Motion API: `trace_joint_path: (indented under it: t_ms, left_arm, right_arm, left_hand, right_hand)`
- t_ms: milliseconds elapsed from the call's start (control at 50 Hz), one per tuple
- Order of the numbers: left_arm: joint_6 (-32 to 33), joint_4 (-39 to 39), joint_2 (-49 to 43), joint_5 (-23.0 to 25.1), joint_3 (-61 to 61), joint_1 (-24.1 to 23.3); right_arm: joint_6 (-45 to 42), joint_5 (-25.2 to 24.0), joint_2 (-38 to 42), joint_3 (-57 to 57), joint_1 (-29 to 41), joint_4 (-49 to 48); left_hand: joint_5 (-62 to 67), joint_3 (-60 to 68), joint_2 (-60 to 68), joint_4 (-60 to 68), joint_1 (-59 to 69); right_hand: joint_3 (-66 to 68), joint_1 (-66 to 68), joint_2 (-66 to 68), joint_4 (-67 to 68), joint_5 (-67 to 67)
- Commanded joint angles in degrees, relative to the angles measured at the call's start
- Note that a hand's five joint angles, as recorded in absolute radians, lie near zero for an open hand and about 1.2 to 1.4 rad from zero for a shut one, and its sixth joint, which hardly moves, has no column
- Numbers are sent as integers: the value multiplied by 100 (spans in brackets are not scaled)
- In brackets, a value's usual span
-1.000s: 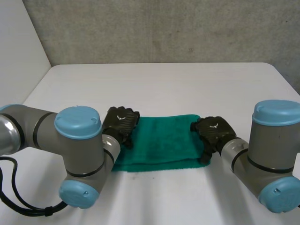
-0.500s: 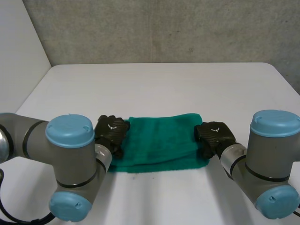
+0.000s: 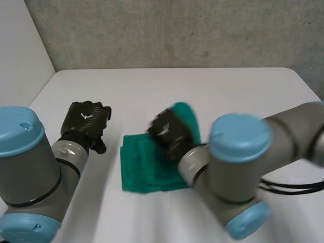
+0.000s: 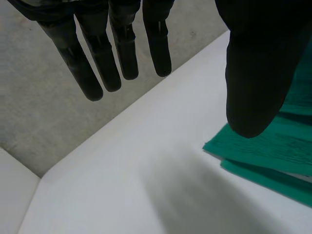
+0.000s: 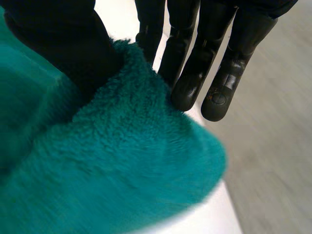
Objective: Fold the towel.
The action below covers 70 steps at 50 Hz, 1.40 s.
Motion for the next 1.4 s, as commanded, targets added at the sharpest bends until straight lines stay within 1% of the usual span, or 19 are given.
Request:
trace_joint_path:
  t_ms: [20, 80, 100, 140, 200, 220, 300, 440, 540, 640, 700, 820, 900, 1020, 1100, 1200, 1280, 1360, 1400]
  left_arm:
    - [1, 27, -3, -15, 116, 94]
    - [-7, 53, -11, -15, 247, 85]
    - [-7, 53, -20, -15, 283, 76]
    - [-25, 53, -20, -15, 388, 32]
    - [-165, 62, -117, -24, 660, -3]
    - [-227, 62, -152, -24, 739, -20]
    - [-648, 9, -485, -24, 1196, -371]
    - [-1220, -210, -1092, -6, 1724, -1048]
    - [-1466, -491, -1723, -15, 2084, -1417]
    - [-1502, -834, -2138, -94, 2164, -1444]
    - [-1493, -1071, -2226, -339, 2077, -1401]
    - [-1431, -1204, -2182, -806, 1725, -1137]
    - [-1388, -1213, -2095, -815, 1496, -996]
    - [-1150, -1195, -1840, -797, 1180, -970]
    - [-1080, -1195, -1682, -780, 1127, -978]
    - [-1062, -1195, -1436, -771, 1162, -978]
    - [-1010, -1204, -1181, -692, 1320, -970]
    - [-992, -1370, -742, -157, 1864, -794]
    - [-1027, -1607, -513, 221, 2154, -531]
  right_arm:
    - [-50, -892, 520, -84, 519, -38]
    - [99, -576, 442, -31, 440, -134]
    - [334, -270, 398, -31, 396, -239]
    - [886, 117, 83, 39, 186, -363]
    - [1565, 295, -366, 197, -192, -389]
    - [2072, 295, -594, 311, -411, -381]
    - [3355, 199, -885, 408, -798, -293]
    - [4466, -406, -983, 225, -1563, 742]
    - [4740, -619, -720, -22, -1731, 1148]
    - [4801, -593, -254, -321, -1731, 1298]
    - [4802, -584, -60, -453, -1714, 1438]
    - [4766, -601, 379, -778, -1407, 1623]
    - [4723, -601, 809, -1137, -950, 1772]
    - [4442, -575, 1328, -1481, -817, 2062]
    - [4266, -277, 1557, -1701, -809, 2265]
    - [4204, 250, 1409, -1876, -861, 2318]
    - [4204, 374, 612, -1807, -896, 2265]
    - [4265, 462, -355, -1675, -1018, 2029]
    - [4257, 602, -708, -1544, -1203, 1853]
  left_hand:
    - [165, 48, 68, 128, -48]
    - [131, 14, 34, 94, -82]
    - [131, 14, 34, 94, -82]
    - [131, 14, 34, 94, -82]
    - [114, -3, 18, 77, -99]
    - [131, 14, 34, 94, -82]
    - [165, 47, 68, 127, -48]
    - [165, 48, 68, 128, -48]
    - [165, 48, 68, 128, -48]
    - [148, 31, 51, 111, -65]
    - [98, -19, 1, 61, -115]
    - [-104, -221, -201, -141, -317]
    - [-104, -222, -201, -142, -317]
    - [-121, -238, -218, -158, -334]
    - [-155, -272, -251, -192, -368]
    - [-155, -272, -251, -192, -368]
    - [-155, -272, -251, -192, -368]
    - [-88, -205, -184, -125, -301]
    - [63, -54, -33, 26, -150]
  right_hand:
    - [-1354, -97, -1348, -1407, -1282]
    - [-4754, -3497, -4748, -4807, -4683]
    - [-5766, -4509, -5760, -5820, -5695]
    - [-5766, -4509, -5760, -5820, -5695]
    - [-5766, -4509, -5760, -5820, -5695]
    - [-5766, -4509, -5760, -5820, -5695]
    - [-5766, -4509, -5760, -5820, -5695]
    - [-5766, -4509, -5760, -5820, -5695]
    - [-5766, -4509, -5760, -5820, -5695]
    - [-5766, -4509, -5760, -5820, -5695]
    - [-5766, -4509, -5760, -5820, -5695]
    - [-5766, -4509, -5760, -5820, -5695]
    - [-5766, -4509, -5760, -5820, -5695]
    - [-5766, -4509, -5760, -5820, -5695]
    - [-5766, -4509, -5760, -5820, -5695]
    - [-5766, -4509, -5760, -5820, -5695]
    - [-5766, -4509, -5760, -5820, -5695]
    - [-5766, -4509, -5760, -5820, -5695]
    - [-5766, -4509, -5760, -5820, -5695]
